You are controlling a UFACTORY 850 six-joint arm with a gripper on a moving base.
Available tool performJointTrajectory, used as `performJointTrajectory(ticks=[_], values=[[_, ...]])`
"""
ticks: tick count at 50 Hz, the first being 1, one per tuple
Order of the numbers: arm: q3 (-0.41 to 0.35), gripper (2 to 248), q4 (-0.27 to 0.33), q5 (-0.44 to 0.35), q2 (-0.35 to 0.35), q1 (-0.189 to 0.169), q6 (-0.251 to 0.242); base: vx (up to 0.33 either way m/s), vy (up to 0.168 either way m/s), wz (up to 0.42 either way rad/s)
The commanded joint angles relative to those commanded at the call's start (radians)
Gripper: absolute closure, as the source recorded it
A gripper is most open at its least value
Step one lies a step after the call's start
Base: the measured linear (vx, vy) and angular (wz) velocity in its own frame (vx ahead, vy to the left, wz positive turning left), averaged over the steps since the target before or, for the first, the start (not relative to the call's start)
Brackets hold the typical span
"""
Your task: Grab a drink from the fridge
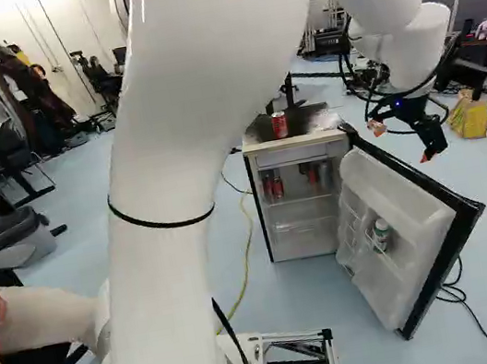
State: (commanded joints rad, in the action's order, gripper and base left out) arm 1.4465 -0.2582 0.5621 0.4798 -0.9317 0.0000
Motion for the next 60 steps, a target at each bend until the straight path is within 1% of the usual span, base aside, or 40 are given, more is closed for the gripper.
performJointTrajectory(ticks=[9,16,35,50,60], values=[[0.001,3,0.0,0.0,-0.005,0.0,0.0,0.0,0.0,0.0],[0.021,3,0.0,0.0,0.009,-0.005,0.0,0.0,0.0,0.0],[0.106,3,0.0,0.004,0.072,-0.029,0.0,0.0,0.0,0.0],[0.179,3,0.0,0.042,0.125,-0.048,0.0,0.0,0.0,0.0],[0.241,3,0.0,0.072,0.183,-0.056,0.0,0.0,0.0,0.0]])
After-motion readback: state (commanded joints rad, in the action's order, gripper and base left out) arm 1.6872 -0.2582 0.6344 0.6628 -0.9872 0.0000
